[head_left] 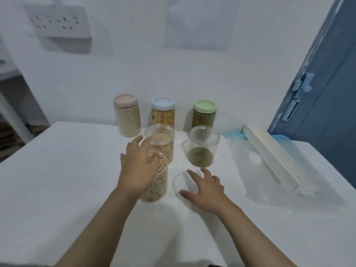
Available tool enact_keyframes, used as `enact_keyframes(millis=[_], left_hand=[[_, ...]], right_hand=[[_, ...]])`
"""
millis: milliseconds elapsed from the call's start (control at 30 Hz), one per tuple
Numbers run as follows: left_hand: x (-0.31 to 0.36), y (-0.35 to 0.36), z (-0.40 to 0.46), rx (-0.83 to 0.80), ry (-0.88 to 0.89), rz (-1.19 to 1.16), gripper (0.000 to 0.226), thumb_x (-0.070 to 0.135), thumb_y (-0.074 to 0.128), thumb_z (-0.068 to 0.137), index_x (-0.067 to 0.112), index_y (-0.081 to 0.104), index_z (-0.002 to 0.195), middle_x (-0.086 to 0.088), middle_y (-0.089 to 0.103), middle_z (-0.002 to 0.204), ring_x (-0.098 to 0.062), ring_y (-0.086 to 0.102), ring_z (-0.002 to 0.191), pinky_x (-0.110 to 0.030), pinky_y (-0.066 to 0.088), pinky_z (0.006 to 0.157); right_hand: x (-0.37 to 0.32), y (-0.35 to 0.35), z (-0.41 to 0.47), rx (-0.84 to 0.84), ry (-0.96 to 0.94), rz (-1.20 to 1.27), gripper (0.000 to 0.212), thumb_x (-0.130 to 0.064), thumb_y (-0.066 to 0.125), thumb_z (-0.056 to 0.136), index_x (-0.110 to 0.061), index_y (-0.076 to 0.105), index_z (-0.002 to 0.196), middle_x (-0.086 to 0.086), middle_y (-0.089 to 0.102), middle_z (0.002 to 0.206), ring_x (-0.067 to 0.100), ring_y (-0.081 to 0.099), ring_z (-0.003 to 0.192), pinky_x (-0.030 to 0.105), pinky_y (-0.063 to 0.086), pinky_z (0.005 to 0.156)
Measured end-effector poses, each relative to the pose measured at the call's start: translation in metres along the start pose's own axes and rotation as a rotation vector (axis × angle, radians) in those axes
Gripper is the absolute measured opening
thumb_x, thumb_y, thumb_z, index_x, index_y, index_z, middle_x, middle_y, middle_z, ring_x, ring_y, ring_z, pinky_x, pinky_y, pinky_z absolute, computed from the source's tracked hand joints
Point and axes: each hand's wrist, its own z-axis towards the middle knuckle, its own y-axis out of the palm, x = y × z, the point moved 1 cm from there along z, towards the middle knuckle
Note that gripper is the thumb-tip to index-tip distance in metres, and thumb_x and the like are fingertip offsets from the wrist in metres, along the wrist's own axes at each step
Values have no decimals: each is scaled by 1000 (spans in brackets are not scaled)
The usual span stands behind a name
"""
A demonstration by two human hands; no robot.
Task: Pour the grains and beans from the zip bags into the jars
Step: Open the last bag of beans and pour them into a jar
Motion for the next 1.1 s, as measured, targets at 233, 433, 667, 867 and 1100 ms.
enact_keyframes(millis=[233,433,667,867,1100], left_hand=[[-59,3,3,-151,-3,-328,50,24,50,103,26,34,151,5,33,154,-10,32,141,-26,25,113],[-82,3,6,-203,-38,-555,45,32,49,103,32,40,147,16,45,142,-4,40,132,-24,34,109],[-88,-4,8,-238,-126,-812,28,32,43,105,37,57,129,19,61,128,-3,53,125,-23,41,105],[-97,-5,5,-211,-118,-906,31,46,43,101,37,59,127,15,63,129,-5,56,124,-37,42,110],[-96,2,-6,-194,-81,-883,41,29,52,101,28,47,141,19,58,130,16,55,109,-2,45,78]], right_hand=[[-5,50,2,227,56,-57,63,-58,38,100,-34,23,156,7,9,164,31,18,147,43,22,116],[-49,45,-17,571,-86,828,54,-53,43,93,-33,49,143,-10,43,141,-3,35,135,5,27,107],[-95,39,-11,511,-310,787,57,-51,56,91,-40,40,145,-20,29,148,-10,23,141,16,28,113],[-103,42,-3,499,-329,671,69,-50,59,90,-42,25,150,-27,17,148,-21,10,138,-5,13,103],[-110,51,11,479,-111,1056,50,-46,37,103,-33,35,150,-17,38,152,-1,35,137,27,31,116]])
